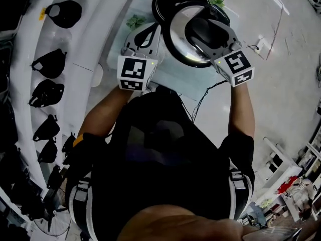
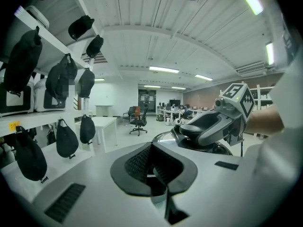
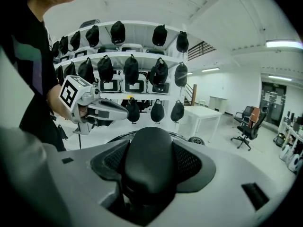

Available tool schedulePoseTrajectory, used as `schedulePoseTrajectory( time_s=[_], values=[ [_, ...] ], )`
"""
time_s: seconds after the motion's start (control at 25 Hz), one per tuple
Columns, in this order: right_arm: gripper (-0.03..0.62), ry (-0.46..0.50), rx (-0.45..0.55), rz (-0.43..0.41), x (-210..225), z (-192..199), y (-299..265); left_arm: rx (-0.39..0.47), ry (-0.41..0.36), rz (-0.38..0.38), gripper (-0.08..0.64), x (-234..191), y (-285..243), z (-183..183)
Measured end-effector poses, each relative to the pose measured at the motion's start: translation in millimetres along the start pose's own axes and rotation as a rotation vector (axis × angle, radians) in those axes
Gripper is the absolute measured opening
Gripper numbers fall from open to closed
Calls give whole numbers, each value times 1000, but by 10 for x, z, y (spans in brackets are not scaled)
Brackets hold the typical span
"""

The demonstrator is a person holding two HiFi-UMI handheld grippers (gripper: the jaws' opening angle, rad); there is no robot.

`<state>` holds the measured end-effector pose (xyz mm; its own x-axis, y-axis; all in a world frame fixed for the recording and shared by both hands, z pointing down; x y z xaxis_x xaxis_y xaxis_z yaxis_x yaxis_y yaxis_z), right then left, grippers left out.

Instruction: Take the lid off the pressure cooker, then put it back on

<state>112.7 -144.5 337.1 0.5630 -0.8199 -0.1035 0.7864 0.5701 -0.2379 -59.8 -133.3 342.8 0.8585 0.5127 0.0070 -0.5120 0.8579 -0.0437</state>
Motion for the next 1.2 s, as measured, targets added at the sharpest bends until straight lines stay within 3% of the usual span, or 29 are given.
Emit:
schedulePoseTrajectory(
  time_s=[0.48,0.84,1.2],
  values=[
    [296,-114,-51,263,-787,399,586,-16,1,149,8,250,567,224],
    [296,-206,-93,395,-1240,925,733,-68,13,220,8,414,864,539],
    [296,-274,-136,501,-1341,1586,692,-141,35,281,8,597,934,947]
  ],
)
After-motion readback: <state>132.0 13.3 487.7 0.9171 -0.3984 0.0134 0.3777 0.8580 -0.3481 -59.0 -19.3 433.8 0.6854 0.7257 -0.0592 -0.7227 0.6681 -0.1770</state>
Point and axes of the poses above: the fingertips, and each gripper's own axes: y backward along the fingers, x to its right, z out of its underside, the point moved 5 cm from there along y, backward along the fingers, and after that the axes turned 15 degrees about x, right-handed, at the moved point
